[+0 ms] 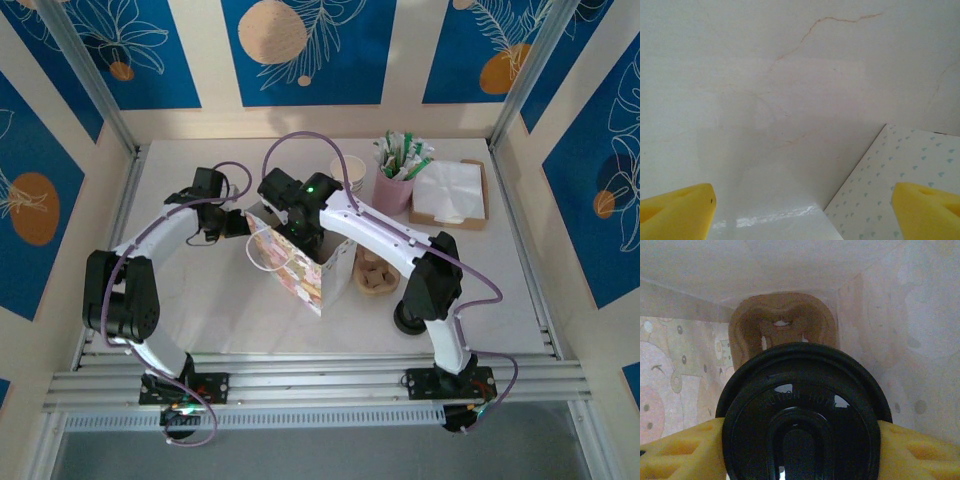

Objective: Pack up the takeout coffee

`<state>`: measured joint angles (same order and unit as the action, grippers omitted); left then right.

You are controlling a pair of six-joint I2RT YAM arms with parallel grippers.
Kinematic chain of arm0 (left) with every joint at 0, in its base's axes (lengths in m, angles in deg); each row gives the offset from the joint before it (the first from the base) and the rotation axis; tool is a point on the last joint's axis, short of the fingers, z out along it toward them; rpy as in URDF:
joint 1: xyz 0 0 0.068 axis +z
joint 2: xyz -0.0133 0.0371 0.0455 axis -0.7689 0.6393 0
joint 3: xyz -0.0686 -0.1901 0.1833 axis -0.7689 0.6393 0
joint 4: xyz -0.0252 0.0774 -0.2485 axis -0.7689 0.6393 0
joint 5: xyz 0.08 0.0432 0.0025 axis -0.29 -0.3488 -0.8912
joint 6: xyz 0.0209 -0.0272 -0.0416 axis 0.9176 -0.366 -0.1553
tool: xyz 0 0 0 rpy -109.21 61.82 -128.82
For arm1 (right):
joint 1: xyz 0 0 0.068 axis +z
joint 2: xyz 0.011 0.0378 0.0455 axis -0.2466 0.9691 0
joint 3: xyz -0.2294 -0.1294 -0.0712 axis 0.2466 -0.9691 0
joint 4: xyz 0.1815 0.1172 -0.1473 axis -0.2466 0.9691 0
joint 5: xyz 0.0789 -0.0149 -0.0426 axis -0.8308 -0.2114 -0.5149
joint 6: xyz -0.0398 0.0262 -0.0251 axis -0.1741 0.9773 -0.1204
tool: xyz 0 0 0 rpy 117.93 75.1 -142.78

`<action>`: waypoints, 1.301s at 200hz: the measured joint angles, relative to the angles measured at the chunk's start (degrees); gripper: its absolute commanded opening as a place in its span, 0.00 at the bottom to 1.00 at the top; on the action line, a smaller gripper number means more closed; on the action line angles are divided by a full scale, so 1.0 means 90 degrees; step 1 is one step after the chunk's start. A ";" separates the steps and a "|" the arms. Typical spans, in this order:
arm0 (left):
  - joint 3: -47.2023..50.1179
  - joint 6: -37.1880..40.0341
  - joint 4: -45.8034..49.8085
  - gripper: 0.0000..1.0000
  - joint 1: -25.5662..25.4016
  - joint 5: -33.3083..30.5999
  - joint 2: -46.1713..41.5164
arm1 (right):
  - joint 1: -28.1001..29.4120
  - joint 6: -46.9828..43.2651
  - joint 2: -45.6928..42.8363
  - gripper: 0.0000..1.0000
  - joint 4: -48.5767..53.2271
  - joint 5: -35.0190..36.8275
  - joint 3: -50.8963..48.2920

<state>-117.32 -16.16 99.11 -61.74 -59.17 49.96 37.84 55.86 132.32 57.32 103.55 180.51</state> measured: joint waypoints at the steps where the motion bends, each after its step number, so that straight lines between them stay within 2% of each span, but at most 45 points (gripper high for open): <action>1: 0.0000 0.0000 0.0000 0.91 0.0000 -0.0002 0.0000 | 0.0000 0.0000 0.0000 0.54 -0.0002 0.0000 0.0000; 159: 0.0000 0.0000 0.0000 0.92 0.0000 -0.0449 -0.0092 | 0.0000 0.0046 -0.0036 0.53 -0.0100 0.0015 -0.0007; 260: 0.0000 0.0000 0.0002 0.92 0.0000 -0.0389 -0.0090 | -0.0024 0.0070 -0.0063 0.53 -0.0554 -0.0138 -0.0236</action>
<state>-117.32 -16.16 99.13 -61.74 -62.66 49.15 37.62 56.49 131.75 52.33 102.31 178.39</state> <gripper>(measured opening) 0.919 0.635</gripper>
